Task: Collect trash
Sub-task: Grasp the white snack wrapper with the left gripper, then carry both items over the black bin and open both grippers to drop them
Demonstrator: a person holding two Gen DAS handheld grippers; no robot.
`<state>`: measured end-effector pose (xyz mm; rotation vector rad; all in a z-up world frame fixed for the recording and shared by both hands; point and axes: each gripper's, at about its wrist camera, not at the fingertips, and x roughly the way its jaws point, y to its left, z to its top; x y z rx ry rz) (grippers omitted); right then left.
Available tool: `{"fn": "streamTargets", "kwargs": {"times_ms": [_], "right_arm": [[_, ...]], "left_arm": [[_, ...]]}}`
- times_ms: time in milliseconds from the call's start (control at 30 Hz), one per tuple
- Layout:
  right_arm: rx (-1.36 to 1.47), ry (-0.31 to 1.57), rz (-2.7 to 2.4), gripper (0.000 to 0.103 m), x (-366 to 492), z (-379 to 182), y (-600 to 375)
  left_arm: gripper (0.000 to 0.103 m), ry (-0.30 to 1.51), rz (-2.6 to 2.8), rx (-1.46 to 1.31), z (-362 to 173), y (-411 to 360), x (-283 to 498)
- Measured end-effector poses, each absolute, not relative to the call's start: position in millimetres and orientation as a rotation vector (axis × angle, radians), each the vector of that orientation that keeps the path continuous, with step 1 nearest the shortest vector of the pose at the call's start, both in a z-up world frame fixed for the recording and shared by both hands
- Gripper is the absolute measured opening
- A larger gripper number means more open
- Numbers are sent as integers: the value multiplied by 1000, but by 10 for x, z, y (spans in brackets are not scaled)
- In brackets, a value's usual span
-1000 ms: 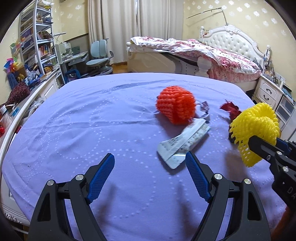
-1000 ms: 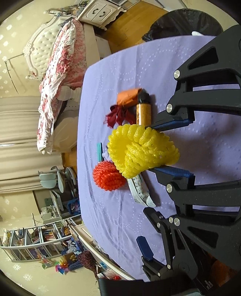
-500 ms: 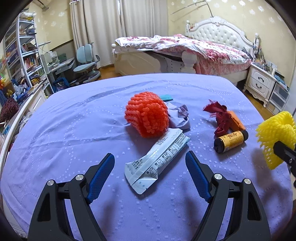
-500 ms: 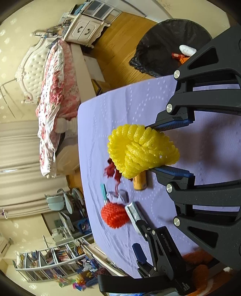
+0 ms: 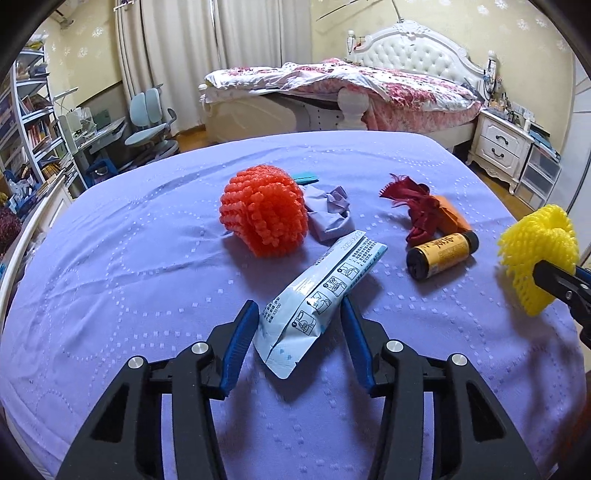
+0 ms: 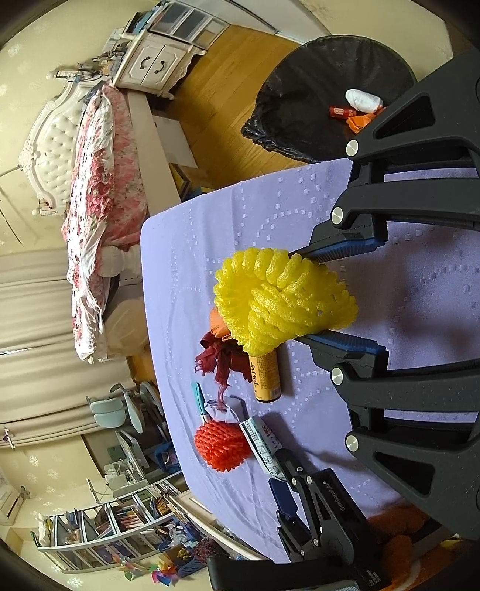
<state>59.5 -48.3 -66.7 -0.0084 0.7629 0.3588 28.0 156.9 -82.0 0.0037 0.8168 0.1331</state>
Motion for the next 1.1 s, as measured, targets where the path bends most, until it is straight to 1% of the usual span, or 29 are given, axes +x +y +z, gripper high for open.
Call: {"fn": "streamTargets", "kwargs": {"times_ms": [233,533,700,900,1100], "right_arm": [[-3,758,357,34,568,-666,-521],[5,721,331,34,468,-567,-719],[10,689,282,34,417,-468,-930],[19,653,194,34,426,-369,-1292],[48,655,97,34,478,-408,-1789]], "left_arm": [[49,792,126,-50,-713,1531,119],[49,721,76,-81,-465,1240,80],[49,688,21,-65,-372,949,116],[49,690,-47,-60,-352,615,232],[49,684,-122,-34,-335,166,404]]}}
